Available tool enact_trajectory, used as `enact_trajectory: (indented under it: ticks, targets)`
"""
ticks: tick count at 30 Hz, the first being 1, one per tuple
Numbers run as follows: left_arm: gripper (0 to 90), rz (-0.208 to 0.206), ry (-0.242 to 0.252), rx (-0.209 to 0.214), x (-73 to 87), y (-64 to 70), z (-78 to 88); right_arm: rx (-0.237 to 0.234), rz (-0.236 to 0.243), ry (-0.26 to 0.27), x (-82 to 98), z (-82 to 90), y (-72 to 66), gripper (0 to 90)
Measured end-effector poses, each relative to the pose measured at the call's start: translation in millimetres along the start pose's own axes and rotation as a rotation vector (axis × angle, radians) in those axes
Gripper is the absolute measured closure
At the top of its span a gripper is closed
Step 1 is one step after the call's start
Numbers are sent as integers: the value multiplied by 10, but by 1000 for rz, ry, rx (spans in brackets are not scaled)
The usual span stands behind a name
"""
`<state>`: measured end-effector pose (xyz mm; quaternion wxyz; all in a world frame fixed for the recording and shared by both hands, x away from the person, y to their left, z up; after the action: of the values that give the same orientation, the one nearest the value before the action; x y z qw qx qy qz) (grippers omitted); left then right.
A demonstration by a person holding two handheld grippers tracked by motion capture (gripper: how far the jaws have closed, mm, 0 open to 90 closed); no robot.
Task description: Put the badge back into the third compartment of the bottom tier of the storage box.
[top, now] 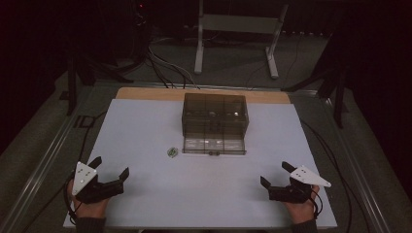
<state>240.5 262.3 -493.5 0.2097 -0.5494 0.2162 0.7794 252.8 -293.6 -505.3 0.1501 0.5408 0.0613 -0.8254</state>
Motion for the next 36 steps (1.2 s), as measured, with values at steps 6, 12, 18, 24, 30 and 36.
enact_trajectory:
  ticks: [6,12,18,24,30,36]
  targets:
    - [4,-7,24,5,10,-6,2,14,0,2,7,7,6,1]
    - [4,18,12,-8,-67,-6,20,39,2,15,-2,5,-5,1]
    - [4,2,-30,14,-206,51,-59,50,-15,22,-3,9,20,1]
    - [4,5,-59,34,-278,81,-162,57,-16,28,-9,19,12,1]
    - [4,-19,-63,49,-391,125,-300,64,-38,32,-9,18,41,1]
    - [4,-32,-79,66,-427,149,-440,65,-37,35,-13,14,42,1]
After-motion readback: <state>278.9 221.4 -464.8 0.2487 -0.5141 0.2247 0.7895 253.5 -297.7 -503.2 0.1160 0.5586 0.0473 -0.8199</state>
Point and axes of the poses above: each handheld gripper's, and its own axes: z roughly backward along the jaws, x roughly out of its underside, y roughly to its right, the point moved 2 cm from there along -z, roughly forward along the jaws, and after that the axes turned 15 degrees about x, right-handed, at the moved point
